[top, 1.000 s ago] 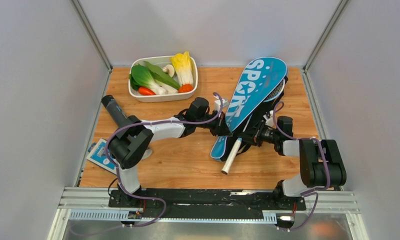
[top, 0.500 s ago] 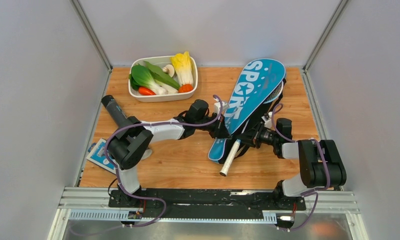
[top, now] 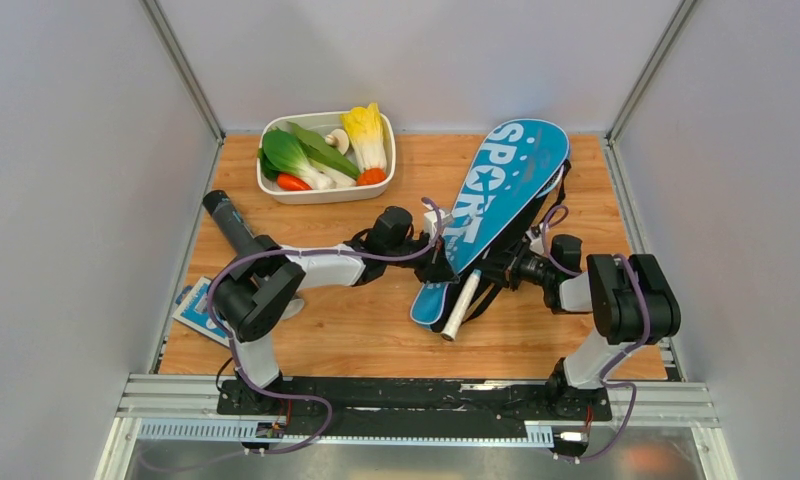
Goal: Pack up the badminton gear
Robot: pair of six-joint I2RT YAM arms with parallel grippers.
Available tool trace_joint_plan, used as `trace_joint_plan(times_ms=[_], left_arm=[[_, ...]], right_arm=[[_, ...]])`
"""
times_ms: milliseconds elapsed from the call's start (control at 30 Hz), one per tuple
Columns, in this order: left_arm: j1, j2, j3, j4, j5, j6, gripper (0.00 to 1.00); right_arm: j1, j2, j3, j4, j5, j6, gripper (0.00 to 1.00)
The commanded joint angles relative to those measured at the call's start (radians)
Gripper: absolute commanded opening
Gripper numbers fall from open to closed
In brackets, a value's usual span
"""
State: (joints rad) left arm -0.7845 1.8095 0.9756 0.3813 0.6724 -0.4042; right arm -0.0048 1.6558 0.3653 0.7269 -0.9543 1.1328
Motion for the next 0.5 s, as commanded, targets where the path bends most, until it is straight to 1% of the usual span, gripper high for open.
trace_joint_plan(times_ms=[0,100,167,233,300,400,467], left_arm=[[-0.025,-0.054,-0.042,-0.053,0.114,0.046,0.00],[-0.024,-0.063,-0.052,-0.057,0.121,0.045,0.00],[-0.025,-0.071,-0.059,-0.041,0.129,0.035,0.00],[-0.025,-0.075,-0.060,-0.032,0.134,0.025,0.00],[-0.026,-0.075,-0.057,-0.022,0.142,0.016,0.00],[-0.028,-0.076,-0.060,0.005,0.160,-0.024,0.00],[-0.035,-0.085,-0.066,0.020,0.168,-0.039,0.00]], right_arm=[[-0.052,0.029,-0.011,0.308,0.137,0.152,0.00],[-0.056,0.034,0.007,0.273,0.162,0.108,0.00],[-0.053,0.059,0.051,0.243,0.123,0.075,0.00],[-0.052,0.078,0.065,0.257,0.102,0.081,0.00],[-0.052,0.060,0.063,0.250,0.138,0.067,0.00],[-0.050,0.024,0.088,0.145,0.222,0.009,0.00],[-0.052,0.021,0.098,0.131,0.262,0.014,0.00]])
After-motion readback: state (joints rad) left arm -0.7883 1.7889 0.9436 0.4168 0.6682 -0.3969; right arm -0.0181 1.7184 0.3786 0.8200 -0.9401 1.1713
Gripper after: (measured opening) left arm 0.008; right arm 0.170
